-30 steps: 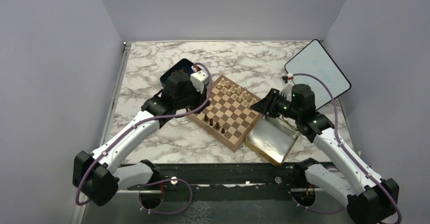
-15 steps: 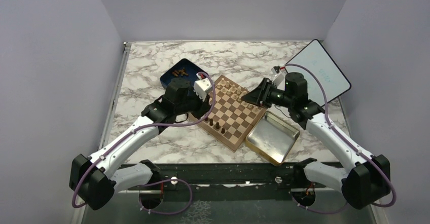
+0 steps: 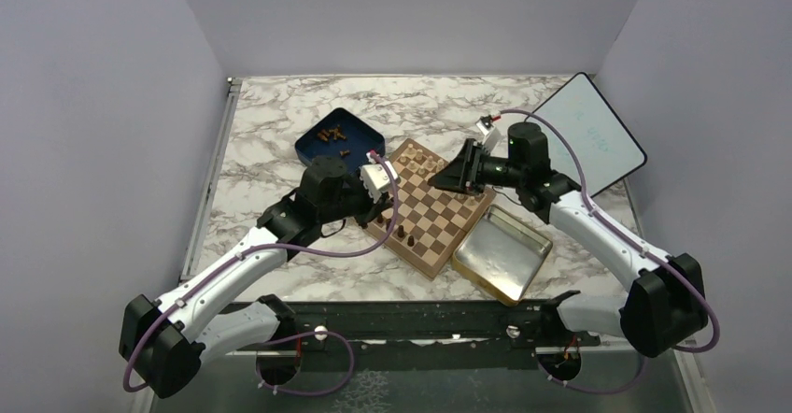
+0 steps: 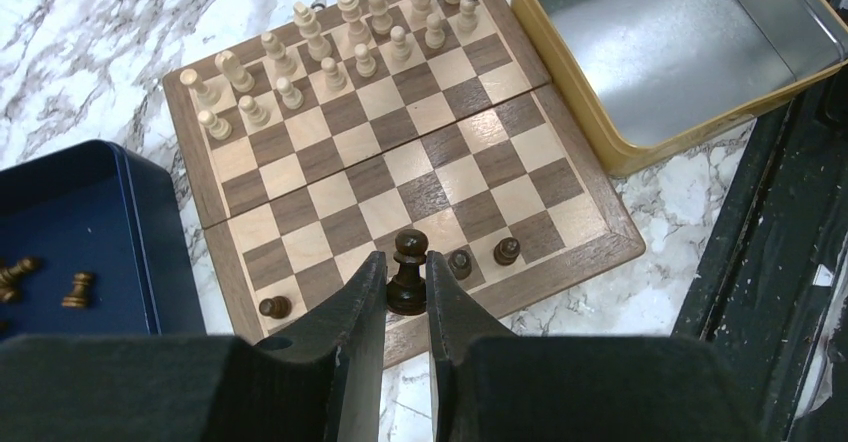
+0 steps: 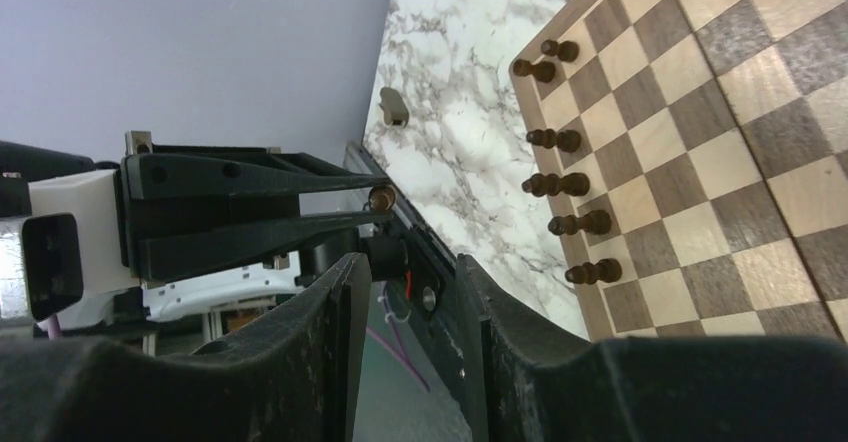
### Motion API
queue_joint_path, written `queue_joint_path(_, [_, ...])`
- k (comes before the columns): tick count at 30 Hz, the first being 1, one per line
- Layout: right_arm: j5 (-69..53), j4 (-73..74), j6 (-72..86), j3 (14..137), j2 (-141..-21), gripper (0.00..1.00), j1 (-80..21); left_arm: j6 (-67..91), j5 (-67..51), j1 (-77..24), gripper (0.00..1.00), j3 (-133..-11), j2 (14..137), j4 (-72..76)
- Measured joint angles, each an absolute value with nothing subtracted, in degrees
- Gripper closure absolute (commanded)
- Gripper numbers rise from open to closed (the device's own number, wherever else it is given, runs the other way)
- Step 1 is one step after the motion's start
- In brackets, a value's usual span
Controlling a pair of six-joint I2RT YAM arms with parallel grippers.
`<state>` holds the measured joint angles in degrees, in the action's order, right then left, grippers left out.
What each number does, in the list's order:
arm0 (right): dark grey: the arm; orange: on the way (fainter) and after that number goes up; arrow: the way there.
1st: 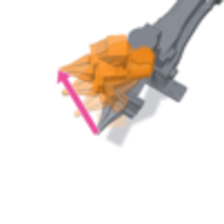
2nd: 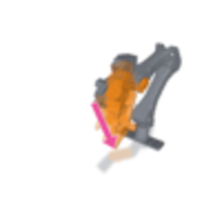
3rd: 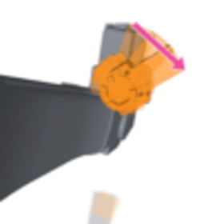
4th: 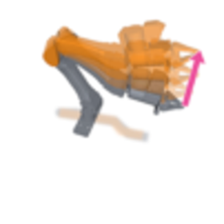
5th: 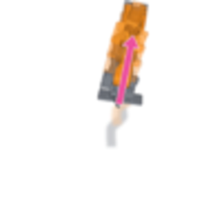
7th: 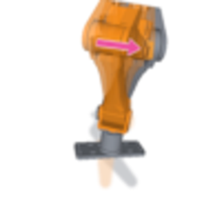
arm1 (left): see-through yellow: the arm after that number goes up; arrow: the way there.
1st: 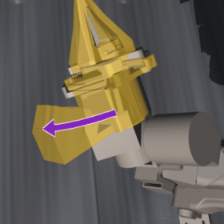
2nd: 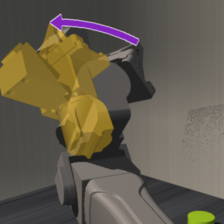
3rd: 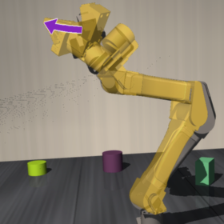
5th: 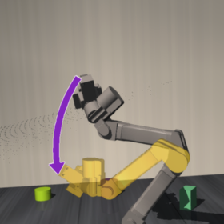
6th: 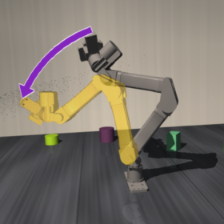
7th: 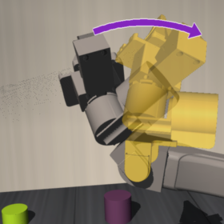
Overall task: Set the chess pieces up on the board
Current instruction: Place the chess piece on the chessboard.
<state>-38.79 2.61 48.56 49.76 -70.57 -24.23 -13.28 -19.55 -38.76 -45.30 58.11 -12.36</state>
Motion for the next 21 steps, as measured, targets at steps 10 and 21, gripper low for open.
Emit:
queue_joint_path(10, [-42.1, 1.8, 48.0, 52.4, -75.1, 0.57, -30.0, -15.8, -20.8, -38.8, 0.83, -44.7, 58.1, -11.3])
queue_joint_path(21, [-42.8, 0.0, 48.1, 53.4, -78.1, 0.57, -31.9, -17.2, -22.5, -39.1, 0.83, -43.4, 58.1, -10.3])
